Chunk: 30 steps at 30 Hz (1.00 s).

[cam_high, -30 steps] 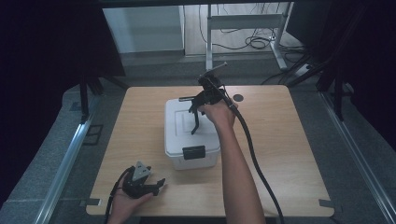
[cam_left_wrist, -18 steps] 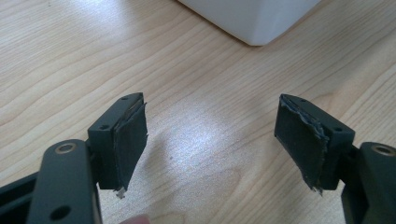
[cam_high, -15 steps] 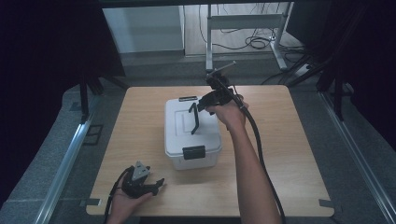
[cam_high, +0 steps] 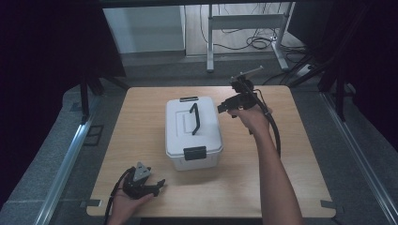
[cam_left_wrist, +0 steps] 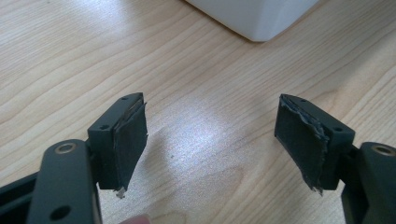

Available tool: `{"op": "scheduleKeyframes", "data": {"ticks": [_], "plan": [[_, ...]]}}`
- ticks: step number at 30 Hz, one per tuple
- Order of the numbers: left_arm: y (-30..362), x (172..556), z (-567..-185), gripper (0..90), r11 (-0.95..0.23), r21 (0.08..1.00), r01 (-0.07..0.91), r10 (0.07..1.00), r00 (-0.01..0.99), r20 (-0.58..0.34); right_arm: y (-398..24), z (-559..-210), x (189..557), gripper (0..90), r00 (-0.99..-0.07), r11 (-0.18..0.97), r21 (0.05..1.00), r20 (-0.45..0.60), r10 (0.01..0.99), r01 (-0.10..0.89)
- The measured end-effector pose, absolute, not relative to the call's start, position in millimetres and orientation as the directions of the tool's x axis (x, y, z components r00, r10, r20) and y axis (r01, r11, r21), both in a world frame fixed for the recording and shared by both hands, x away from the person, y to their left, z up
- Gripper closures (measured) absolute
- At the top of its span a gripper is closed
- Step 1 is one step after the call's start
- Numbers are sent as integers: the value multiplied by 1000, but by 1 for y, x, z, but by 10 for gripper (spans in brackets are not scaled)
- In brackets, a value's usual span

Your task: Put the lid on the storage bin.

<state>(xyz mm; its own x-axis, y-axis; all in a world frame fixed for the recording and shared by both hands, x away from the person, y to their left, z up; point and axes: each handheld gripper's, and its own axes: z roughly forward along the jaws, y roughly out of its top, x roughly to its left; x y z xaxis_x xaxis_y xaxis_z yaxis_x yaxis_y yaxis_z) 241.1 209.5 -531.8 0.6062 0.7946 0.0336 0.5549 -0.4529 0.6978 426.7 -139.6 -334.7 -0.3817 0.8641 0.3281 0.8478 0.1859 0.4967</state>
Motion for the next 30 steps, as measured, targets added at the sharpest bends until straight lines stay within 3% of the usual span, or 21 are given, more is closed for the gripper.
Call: {"op": "scheduleKeyframes", "data": {"ticks": [30], "plan": [[209,241,-533,255,-448,698,558,801,598,36,-231,-408,394,428,-383,130,573,348,856,809]]}}
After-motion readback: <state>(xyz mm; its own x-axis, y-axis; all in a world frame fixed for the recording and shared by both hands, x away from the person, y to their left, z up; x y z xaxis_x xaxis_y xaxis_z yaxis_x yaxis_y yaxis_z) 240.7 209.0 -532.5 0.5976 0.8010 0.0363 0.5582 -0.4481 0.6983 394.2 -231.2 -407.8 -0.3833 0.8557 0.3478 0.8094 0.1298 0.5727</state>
